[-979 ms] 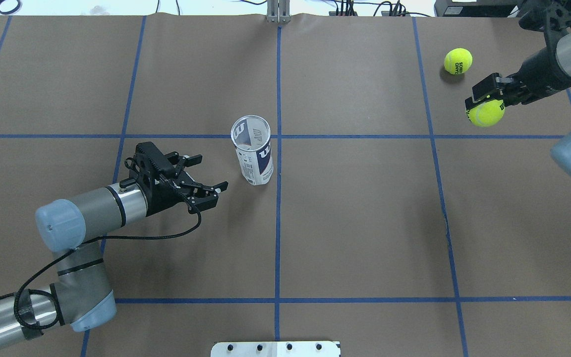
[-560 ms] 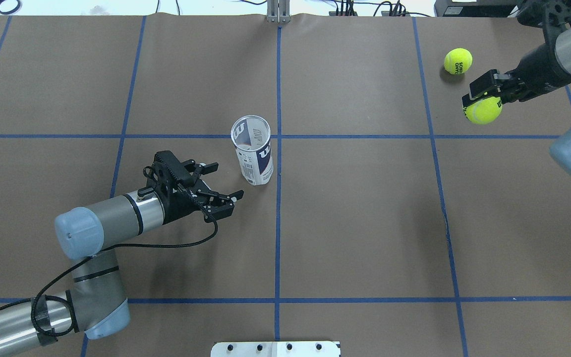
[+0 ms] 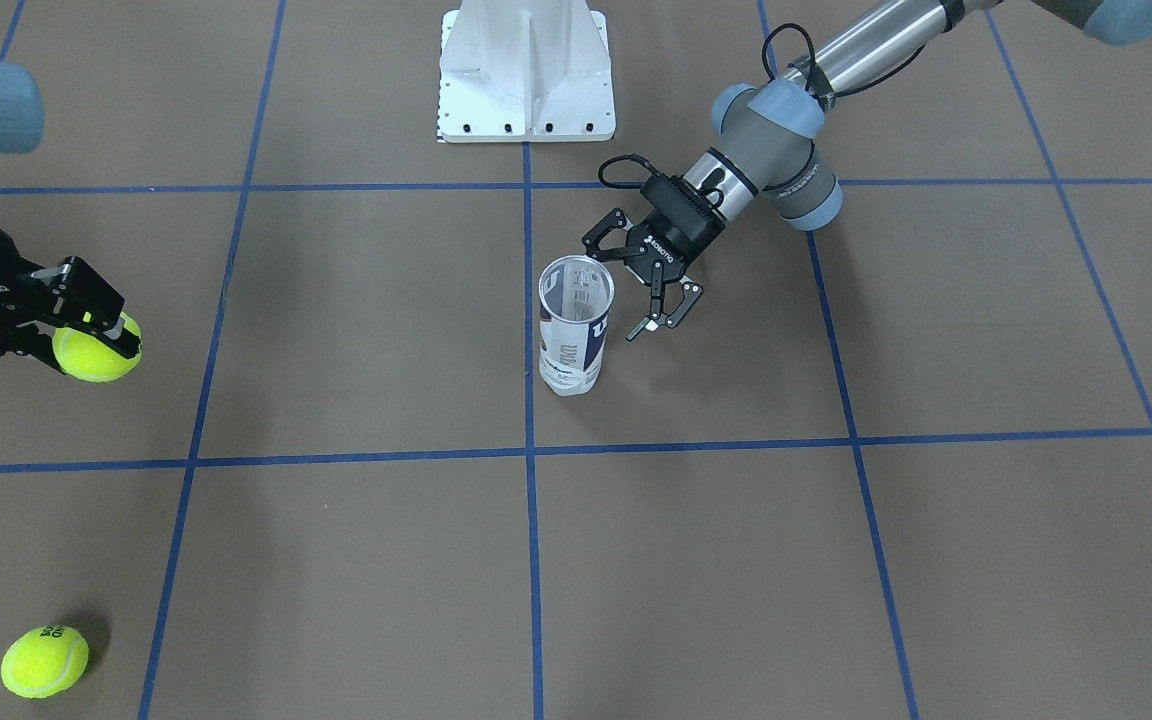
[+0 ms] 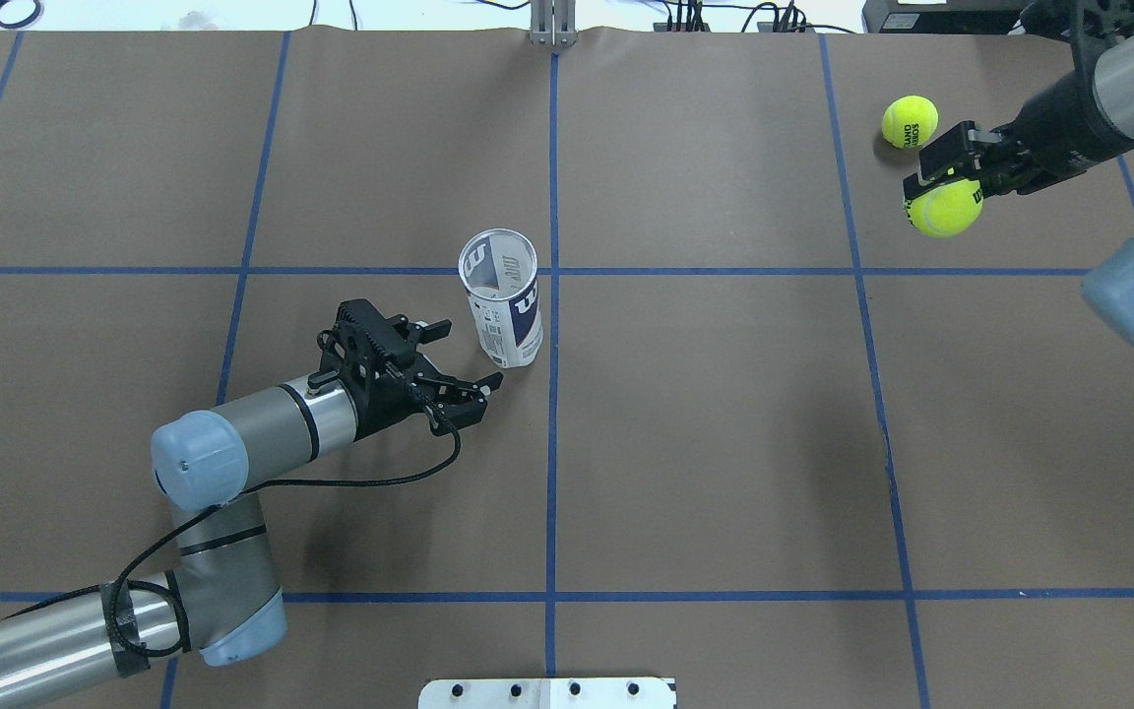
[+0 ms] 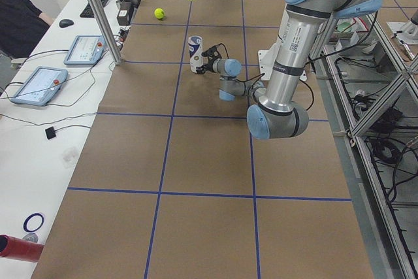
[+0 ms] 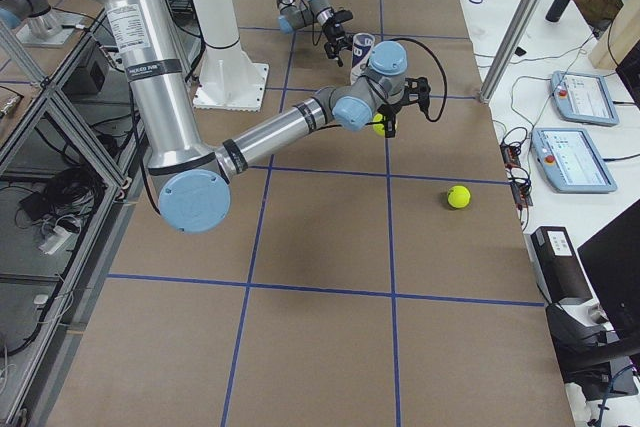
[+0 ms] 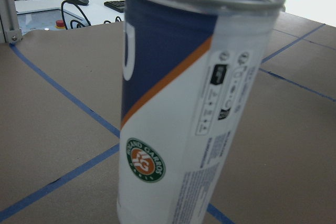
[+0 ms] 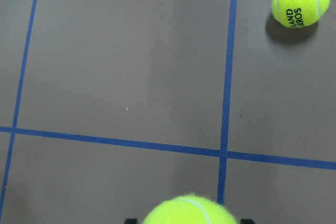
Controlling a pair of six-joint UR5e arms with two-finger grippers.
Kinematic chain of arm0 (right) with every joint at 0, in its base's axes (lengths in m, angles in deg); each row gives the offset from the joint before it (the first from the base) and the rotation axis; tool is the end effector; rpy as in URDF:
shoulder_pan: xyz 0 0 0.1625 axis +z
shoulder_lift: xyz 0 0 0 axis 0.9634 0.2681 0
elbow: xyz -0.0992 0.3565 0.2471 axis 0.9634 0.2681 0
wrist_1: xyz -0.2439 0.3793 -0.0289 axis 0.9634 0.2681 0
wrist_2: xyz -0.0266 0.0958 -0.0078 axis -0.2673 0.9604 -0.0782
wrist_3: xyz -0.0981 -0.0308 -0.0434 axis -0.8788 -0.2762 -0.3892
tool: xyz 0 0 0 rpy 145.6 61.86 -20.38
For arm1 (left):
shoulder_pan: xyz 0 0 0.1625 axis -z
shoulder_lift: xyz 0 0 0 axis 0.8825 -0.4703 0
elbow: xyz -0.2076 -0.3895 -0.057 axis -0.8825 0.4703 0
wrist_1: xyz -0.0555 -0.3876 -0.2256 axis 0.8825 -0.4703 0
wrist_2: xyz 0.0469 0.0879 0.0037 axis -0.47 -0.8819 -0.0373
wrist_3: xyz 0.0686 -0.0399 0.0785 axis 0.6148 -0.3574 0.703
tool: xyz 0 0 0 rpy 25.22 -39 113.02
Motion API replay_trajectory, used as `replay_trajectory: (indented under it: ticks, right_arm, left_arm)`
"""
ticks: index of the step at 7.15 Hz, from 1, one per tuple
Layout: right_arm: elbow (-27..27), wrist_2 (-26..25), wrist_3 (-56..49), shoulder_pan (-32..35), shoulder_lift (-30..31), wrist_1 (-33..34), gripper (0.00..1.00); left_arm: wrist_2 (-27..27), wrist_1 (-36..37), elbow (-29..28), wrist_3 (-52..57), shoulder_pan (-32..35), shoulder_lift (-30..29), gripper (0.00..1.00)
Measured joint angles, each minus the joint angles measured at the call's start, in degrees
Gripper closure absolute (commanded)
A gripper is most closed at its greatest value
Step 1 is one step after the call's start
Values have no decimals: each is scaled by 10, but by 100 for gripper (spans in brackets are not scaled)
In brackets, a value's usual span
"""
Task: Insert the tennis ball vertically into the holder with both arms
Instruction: 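Lift the ball with the right gripper while the left gripper grasps the can's side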
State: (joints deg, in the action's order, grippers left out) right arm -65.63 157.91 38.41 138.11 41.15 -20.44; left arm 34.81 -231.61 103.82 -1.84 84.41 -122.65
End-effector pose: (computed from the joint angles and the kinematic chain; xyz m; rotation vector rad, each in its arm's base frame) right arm -0.2268 -0.5807 0.3629 0.1840 -1.0766 0.0388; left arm 0.5938 -0.4118 0.3428 1.1822 1.1964 0.3069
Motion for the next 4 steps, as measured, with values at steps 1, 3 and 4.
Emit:
replay_trajectory:
  ticks: [1, 3, 4]
  right_arm:
    - [0, 1, 6, 0, -4, 0, 100]
    - [0, 2, 14, 0, -10, 0, 100]
    - [0, 2, 15, 0, -11, 0, 100]
  left_arm:
    - [-4, 0, -10, 2, -1, -7, 1]
    - [-6, 0, -21, 5, -4, -24, 1]
    - [-6, 0, -23, 6, -4, -26, 1]
